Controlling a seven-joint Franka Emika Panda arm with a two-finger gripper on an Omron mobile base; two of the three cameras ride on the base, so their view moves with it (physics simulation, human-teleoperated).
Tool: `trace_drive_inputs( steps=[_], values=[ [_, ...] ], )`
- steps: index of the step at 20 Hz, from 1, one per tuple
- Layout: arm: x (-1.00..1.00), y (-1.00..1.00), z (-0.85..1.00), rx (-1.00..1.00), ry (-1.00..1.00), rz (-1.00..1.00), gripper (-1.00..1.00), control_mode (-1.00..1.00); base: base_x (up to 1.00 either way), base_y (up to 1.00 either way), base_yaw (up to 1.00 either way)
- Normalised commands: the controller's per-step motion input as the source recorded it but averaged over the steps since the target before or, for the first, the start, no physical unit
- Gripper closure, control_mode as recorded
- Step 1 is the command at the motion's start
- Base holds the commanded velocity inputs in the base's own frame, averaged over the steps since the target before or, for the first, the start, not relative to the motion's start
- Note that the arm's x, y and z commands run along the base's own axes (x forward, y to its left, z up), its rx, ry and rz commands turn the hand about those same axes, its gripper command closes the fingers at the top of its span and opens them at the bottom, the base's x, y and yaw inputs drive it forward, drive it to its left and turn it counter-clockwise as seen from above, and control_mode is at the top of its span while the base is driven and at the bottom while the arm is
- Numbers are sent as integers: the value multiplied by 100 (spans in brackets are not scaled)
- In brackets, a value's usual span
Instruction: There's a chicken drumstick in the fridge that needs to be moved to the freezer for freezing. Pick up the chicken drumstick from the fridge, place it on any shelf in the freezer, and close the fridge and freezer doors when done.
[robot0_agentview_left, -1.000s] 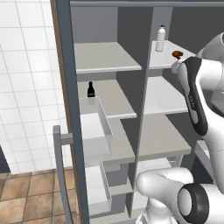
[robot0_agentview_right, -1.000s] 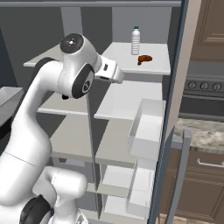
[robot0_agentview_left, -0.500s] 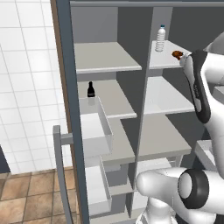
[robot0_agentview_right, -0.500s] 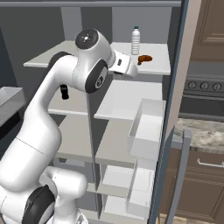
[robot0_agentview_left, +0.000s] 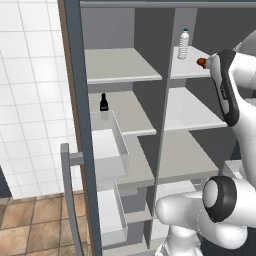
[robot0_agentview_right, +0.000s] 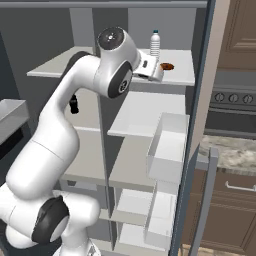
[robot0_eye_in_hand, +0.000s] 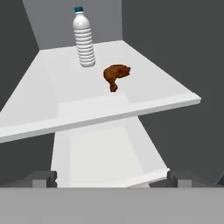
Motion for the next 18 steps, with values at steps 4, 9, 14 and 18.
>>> trace_drive_inputs(
  steps=[4, 9, 14, 18],
  values=[
    [53, 0, 0, 0, 0, 0, -100, -100, 0, 0, 0],
    [55, 0, 0, 0, 0, 0, -100, -100, 0, 0, 0],
    [45, -23, 0, 0, 2, 1, -100, -100, 0, 0, 0],
    [49, -21, -4, 0, 2, 3, -100, -100, 0, 0, 0]
  ],
)
